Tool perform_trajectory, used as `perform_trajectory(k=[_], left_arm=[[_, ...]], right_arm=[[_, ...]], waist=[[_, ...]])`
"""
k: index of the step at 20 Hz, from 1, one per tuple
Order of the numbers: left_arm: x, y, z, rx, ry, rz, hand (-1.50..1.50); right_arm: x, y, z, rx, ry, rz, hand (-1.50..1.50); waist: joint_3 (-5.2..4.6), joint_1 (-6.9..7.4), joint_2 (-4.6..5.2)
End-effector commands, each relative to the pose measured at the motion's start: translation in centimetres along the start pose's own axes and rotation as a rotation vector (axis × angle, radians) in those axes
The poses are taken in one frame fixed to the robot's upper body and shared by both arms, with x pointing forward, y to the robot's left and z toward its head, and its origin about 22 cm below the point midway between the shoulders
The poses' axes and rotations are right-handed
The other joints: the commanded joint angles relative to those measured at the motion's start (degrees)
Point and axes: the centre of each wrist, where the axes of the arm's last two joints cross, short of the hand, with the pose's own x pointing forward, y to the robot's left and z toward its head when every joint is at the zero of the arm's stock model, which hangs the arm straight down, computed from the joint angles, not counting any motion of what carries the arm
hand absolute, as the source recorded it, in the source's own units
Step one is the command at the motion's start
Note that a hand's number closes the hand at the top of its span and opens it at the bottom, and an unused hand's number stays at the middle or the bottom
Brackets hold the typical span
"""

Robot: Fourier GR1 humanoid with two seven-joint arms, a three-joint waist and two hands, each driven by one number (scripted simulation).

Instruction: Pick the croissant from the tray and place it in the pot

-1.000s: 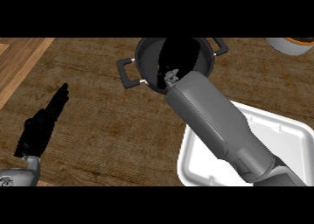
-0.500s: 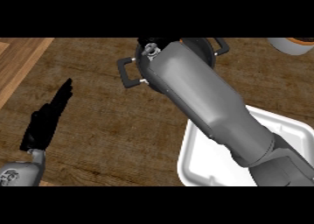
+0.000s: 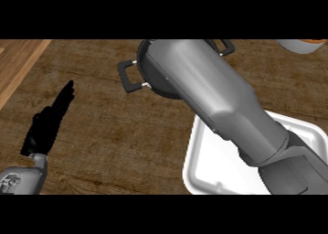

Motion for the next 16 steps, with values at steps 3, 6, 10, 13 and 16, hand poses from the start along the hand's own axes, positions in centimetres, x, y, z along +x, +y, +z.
perform_trajectory(k=[3, 6, 10, 13, 16], left_arm=[[-0.1, 0.5, 0.2, 0.013, 0.005, 0.013, 0.0], [-0.7, 1.2, 0.9, 0.046, 0.026, -0.004, 0.0], [-0.5, 0.8, 0.0, 0.062, 0.024, 0.022, 0.0], [-0.9, 2.5, 0.5, 0.078, 0.018, 0.024, 0.0], [-0.9, 1.1, 1.0, 0.045, 0.021, 0.009, 0.0]], right_arm=[[0.0, 1.3, -0.8, -0.03, 0.215, -0.095, 1.5], [-0.9, 2.8, -1.4, -0.012, 0.225, -0.093, 1.5], [-1.1, 3.4, -2.1, 0.004, 0.22, -0.105, 1.5], [-2.4, 5.2, -2.7, 0.026, 0.221, -0.117, 1.5], [-3.6, 7.5, -2.6, 0.051, 0.226, -0.063, 1.5]], waist=[[0.09, -1.06, 0.14], [0.22, -2.41, -0.32], [0.16, -3.1, 0.26], [0.24, -3.69, 0.23], [0.27, -2.62, 0.64]])
